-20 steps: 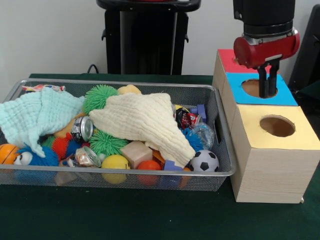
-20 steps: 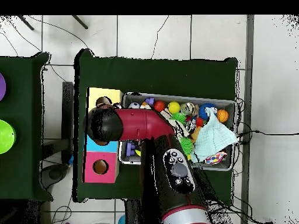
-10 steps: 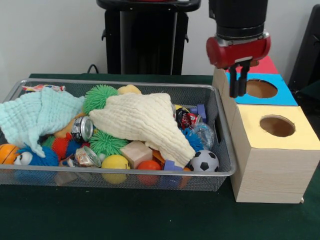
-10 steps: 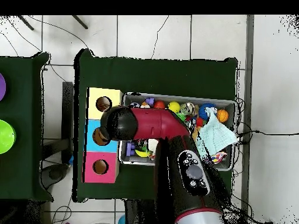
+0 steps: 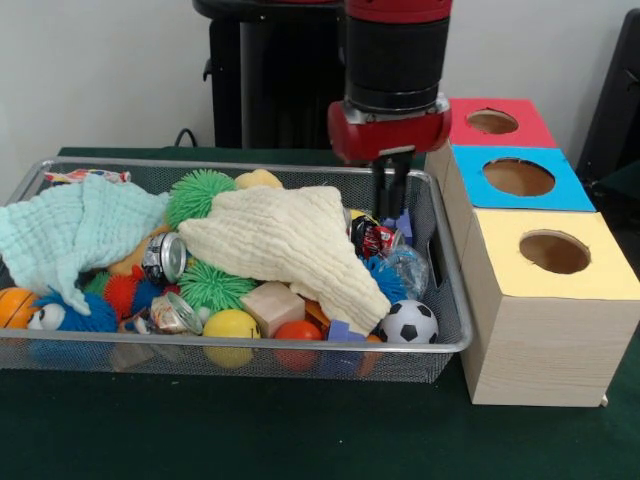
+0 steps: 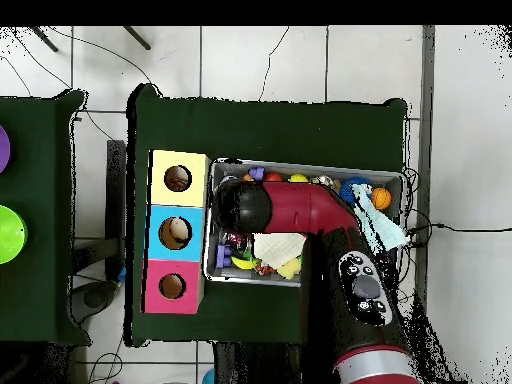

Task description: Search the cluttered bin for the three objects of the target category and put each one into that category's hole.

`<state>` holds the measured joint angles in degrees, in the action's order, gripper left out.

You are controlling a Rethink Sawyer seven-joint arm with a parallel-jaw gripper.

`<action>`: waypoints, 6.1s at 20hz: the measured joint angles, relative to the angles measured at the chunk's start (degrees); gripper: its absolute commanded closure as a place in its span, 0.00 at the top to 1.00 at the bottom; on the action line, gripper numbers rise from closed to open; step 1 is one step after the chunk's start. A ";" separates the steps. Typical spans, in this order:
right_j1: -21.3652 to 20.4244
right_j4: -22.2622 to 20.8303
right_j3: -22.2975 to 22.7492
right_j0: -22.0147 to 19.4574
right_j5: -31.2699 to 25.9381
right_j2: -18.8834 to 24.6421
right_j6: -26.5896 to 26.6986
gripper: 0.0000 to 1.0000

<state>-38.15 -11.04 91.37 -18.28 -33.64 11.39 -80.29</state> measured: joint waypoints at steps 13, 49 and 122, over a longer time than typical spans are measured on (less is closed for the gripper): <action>4.06 -5.88 -4.07 -2.49 -0.58 -0.49 0.00 0.00; 8.78 -9.76 -5.78 -4.23 -7.06 -0.46 0.00 1.00; 3.83 -9.10 -2.04 -9.55 -6.18 3.94 0.00 0.00</action>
<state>-34.32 -20.14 89.33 -27.83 -39.82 15.33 -80.29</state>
